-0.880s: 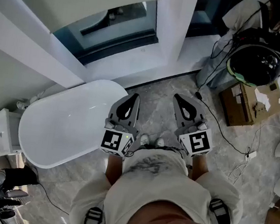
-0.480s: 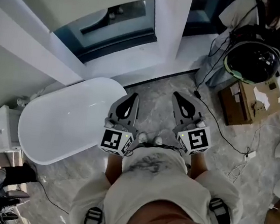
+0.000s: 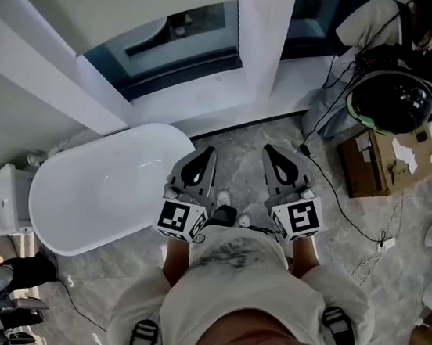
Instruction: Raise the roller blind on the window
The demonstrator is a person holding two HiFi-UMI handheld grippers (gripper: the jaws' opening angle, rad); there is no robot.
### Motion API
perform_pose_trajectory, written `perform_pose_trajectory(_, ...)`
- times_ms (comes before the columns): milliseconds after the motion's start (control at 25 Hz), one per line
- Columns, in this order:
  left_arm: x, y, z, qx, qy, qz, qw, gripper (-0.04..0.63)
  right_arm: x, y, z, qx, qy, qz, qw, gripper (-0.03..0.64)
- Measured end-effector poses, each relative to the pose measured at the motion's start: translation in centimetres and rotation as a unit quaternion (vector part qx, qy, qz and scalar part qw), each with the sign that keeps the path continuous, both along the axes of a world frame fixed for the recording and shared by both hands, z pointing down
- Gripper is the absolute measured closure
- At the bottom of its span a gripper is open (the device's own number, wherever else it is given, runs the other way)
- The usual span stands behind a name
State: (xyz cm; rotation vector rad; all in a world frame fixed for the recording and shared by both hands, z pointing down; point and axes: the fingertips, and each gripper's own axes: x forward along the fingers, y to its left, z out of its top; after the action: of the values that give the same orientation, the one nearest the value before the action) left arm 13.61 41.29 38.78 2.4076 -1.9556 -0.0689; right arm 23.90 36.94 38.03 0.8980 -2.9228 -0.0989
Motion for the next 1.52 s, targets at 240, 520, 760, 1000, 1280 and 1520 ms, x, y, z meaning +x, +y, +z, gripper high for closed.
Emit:
perform_pose_trajectory(240, -2.0, -3.4, 0.2, 0.003, 0.005, 0.012, 0.9999, 0.588, -2.3, -3.2, 0.0, 0.005, 0.010, 0.015, 1.000, 0.555)
perform_pose_trajectory(520, -5.5, -7.9, 0.2, 0.005, 0.008, 0.025, 0.9996, 0.588, -5.8, -7.5, -0.1, 0.010, 0.022, 0.022, 0.999, 0.555)
perform_pose_trajectory(760, -8.2, -10.9, 0.3, 0.004, 0.012, 0.037, 0.9992, 0.588, -8.4, -10.2, 0.0, 0.008, 0.028, 0.034, 0.999, 0.555)
perform_pose_trajectory(1000, -10.2, -13.2, 0.4, 0.006, 0.012, 0.046, 0.9988, 0.588, -10.1, -12.0, -0.1, 0.005, 0.028, 0.050, 0.998, 0.555)
perform_pose_trajectory(1280, -11.5, -15.8, 0.4, 0.006, 0.018, 0.051, 0.9985, 0.588, -11.5, -14.6, -0.2, 0.007, 0.032, 0.055, 0.998, 0.555)
perform_pose_trajectory(1520, -12.1, -18.1, 0.5, 0.004, 0.019, 0.041, 0.9990, 0.588, -12.1, -17.1, 0.2, 0.009, 0.031, 0.044, 0.999, 0.555)
